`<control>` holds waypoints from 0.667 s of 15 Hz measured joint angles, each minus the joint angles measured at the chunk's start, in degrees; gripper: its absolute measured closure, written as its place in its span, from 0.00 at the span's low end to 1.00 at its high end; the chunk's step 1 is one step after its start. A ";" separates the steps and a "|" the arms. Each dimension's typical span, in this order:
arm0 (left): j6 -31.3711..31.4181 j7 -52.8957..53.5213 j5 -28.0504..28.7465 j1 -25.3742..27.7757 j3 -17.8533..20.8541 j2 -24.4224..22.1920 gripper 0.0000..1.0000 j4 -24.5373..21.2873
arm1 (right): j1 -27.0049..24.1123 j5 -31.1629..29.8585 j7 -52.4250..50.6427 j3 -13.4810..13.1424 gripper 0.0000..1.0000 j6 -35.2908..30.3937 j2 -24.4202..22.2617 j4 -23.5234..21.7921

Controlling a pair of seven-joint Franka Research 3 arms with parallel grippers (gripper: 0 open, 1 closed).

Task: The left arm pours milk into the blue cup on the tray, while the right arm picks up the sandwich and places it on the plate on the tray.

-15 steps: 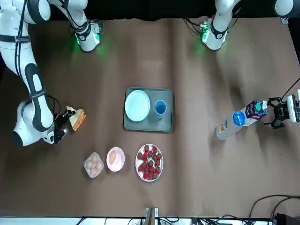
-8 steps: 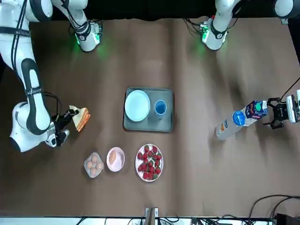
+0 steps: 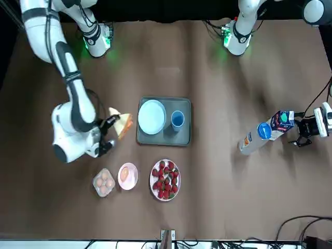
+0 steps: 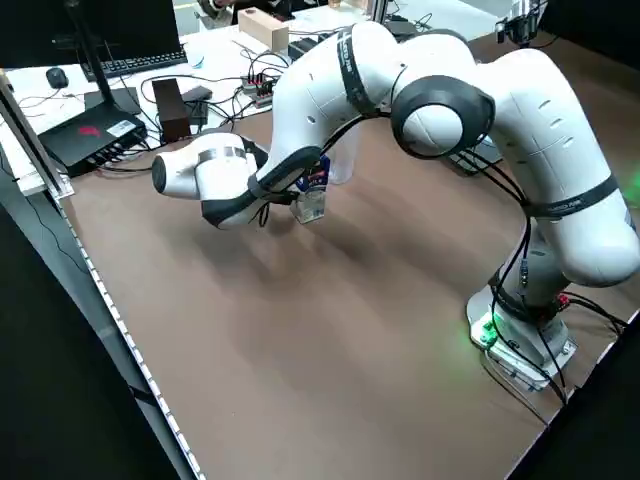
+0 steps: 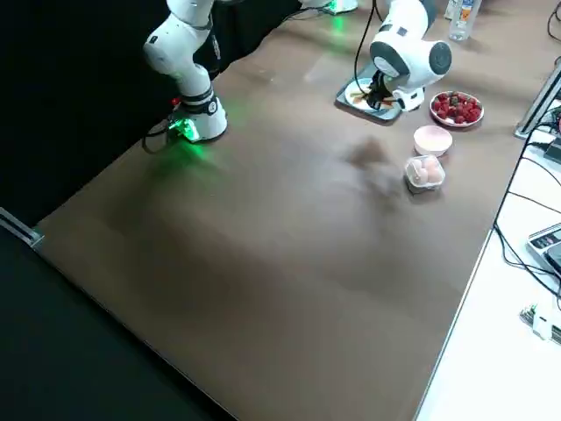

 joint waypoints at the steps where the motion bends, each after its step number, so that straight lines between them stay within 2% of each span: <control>1: -0.51 0.52 -0.12 0.16 0.01 0.24 0.00 -0.03 | 1.67 1.28 1.84 -0.01 0.78 2.15 0.08 -0.77; 3: -1.67 1.32 -0.71 0.36 0.01 1.78 0.00 -0.18 | 6.90 3.03 6.40 0.02 0.78 7.60 0.59 -2.75; 5: -1.83 1.72 -0.79 0.35 0.00 2.68 0.00 -0.19 | 9.81 4.08 8.35 0.00 0.78 8.49 1.02 -3.37; 7: -2.12 1.81 -0.79 0.40 0.02 2.89 0.00 -0.19 | 12.02 5.14 9.01 -0.03 0.78 8.92 1.83 -4.02; 10: -4.61 2.49 -0.79 0.53 0.13 2.88 0.00 -0.19 | 13.87 7.79 9.09 -0.06 0.78 13.09 3.41 -5.51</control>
